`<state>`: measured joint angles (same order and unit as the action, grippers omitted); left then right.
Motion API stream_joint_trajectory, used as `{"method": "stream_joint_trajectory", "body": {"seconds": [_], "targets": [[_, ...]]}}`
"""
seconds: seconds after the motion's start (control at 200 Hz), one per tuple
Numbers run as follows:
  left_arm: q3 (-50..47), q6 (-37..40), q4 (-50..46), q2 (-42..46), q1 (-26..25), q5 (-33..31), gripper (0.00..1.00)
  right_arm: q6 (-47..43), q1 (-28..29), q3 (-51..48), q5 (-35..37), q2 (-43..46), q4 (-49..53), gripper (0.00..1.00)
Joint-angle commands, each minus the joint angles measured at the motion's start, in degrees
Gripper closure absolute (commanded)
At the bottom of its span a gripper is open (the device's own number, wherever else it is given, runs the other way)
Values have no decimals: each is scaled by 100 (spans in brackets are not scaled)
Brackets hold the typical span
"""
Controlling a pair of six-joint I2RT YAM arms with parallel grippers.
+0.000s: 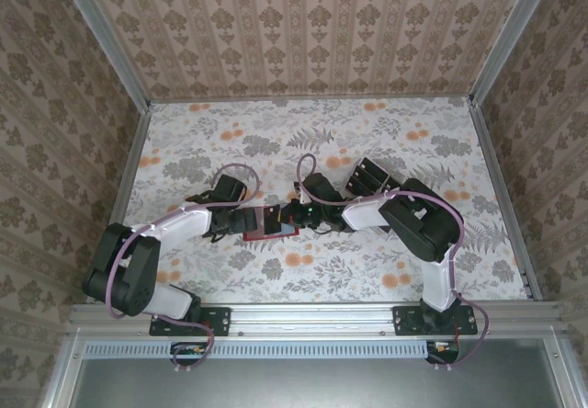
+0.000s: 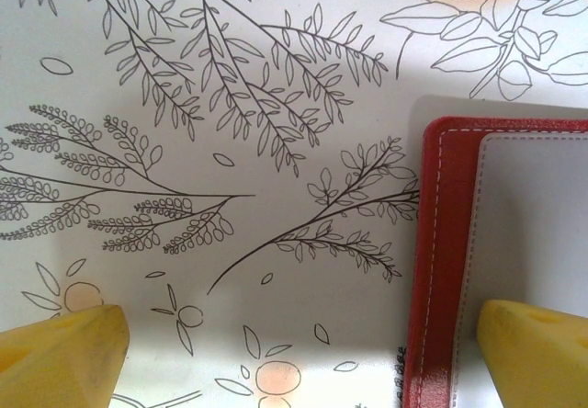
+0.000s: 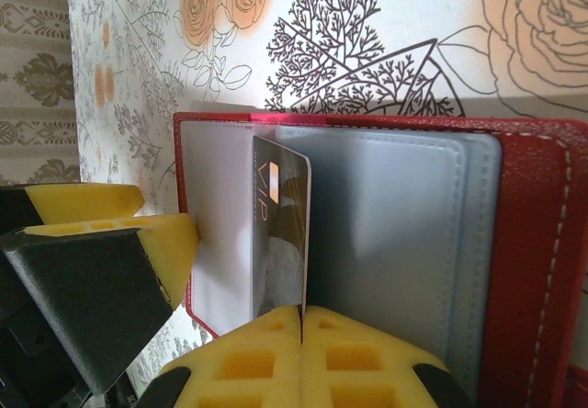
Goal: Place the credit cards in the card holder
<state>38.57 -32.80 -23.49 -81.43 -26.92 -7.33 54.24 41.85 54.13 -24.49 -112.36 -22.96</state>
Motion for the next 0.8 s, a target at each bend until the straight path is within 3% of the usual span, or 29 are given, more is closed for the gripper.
{"method": "stream_joint_trajectory", "body": {"seconds": [0.0,0.795], "targets": [[-114,-87,2,-107,-14,21,0,24,34,111,-90,-192,309,100],[-116,-122,-8,-116,-92,4,0,131,73,111,-100,-428,-44,100]]}}
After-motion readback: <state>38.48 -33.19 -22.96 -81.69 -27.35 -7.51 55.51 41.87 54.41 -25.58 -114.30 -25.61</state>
